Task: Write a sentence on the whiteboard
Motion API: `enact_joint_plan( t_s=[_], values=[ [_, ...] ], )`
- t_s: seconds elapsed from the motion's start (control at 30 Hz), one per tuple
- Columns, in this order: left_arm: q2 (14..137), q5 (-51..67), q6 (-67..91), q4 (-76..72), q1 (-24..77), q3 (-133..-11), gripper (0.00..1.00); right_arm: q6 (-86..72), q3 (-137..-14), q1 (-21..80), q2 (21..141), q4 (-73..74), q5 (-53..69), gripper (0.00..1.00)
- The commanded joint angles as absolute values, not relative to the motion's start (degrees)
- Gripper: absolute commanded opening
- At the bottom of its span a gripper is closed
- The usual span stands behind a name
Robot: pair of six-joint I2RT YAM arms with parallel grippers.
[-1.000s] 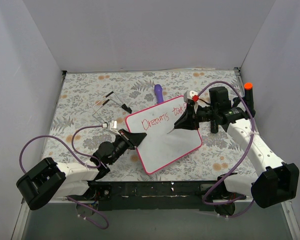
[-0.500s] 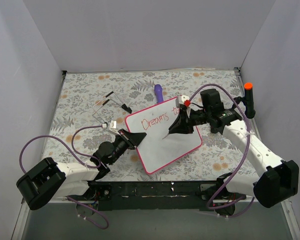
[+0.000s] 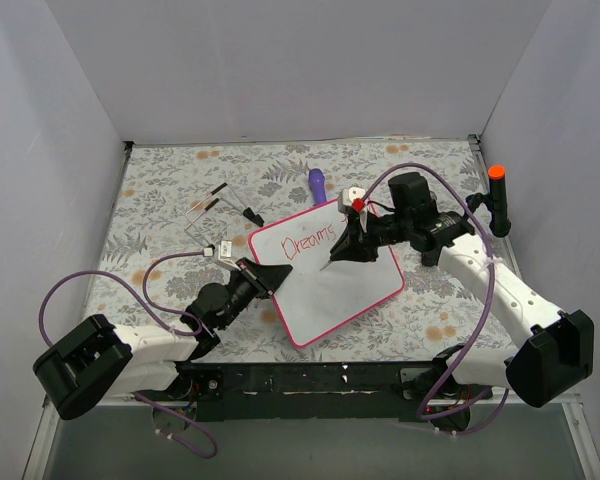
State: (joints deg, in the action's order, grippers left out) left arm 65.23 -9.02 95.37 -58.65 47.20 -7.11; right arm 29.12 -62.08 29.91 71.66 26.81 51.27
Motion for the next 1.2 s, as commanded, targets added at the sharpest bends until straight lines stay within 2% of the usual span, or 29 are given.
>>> enact_joint_plan(
  t_s=[0.0,0.63,1.17],
  values=[
    [64.1,-10.5,98.8,-67.8,47.5,-9.9,0.0,28.7,-65.1,30.1,71.7,23.6,50.2,0.01],
    [64.5,-12.5,101.1,-67.3,47.5,-10.5,0.0,23.6,-68.6,38.7,78.2,18.1,42.5,0.01],
    [65.0,-12.0,101.1,-68.7,47.4,-10.1,0.0,22.6,-70.0,40.4,80.9,17.4,38.4,0.01]
  ],
)
